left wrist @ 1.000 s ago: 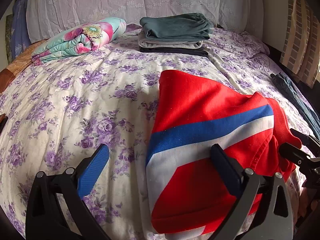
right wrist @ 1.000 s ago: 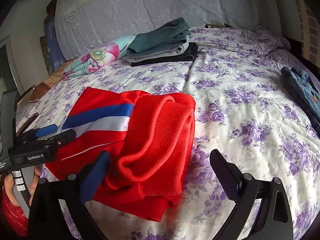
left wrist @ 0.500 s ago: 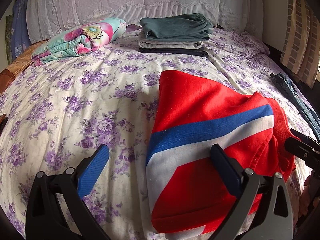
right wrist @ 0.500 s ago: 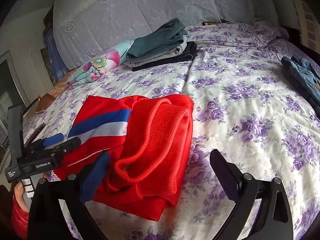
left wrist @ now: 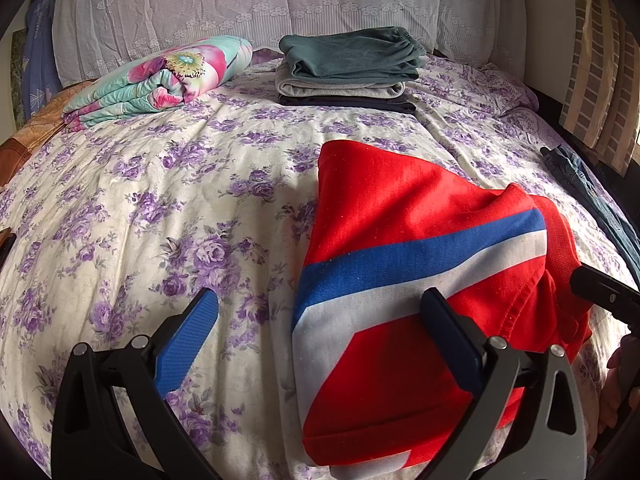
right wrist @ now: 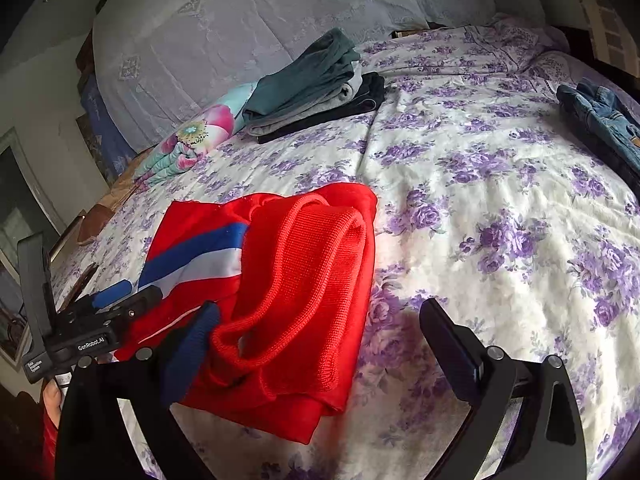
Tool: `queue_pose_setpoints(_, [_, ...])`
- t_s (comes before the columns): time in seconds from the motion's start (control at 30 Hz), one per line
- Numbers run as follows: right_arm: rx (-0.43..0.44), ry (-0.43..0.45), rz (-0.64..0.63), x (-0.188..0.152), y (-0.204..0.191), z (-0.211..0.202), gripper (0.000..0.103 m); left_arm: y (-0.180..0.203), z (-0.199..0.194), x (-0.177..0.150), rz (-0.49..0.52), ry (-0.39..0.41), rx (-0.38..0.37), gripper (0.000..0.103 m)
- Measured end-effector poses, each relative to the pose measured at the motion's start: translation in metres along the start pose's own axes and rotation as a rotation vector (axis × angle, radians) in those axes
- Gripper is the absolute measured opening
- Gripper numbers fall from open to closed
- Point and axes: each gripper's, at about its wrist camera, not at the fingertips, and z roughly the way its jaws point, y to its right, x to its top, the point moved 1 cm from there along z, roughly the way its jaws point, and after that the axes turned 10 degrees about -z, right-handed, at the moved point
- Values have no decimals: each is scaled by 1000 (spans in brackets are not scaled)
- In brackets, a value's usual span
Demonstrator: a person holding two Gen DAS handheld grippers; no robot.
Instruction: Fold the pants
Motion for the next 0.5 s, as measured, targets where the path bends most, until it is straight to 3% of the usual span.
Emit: queue_pose_setpoints(0.5, [10,1,15,-1,1,-1,100,6,-5,-2,37,15,-25,98])
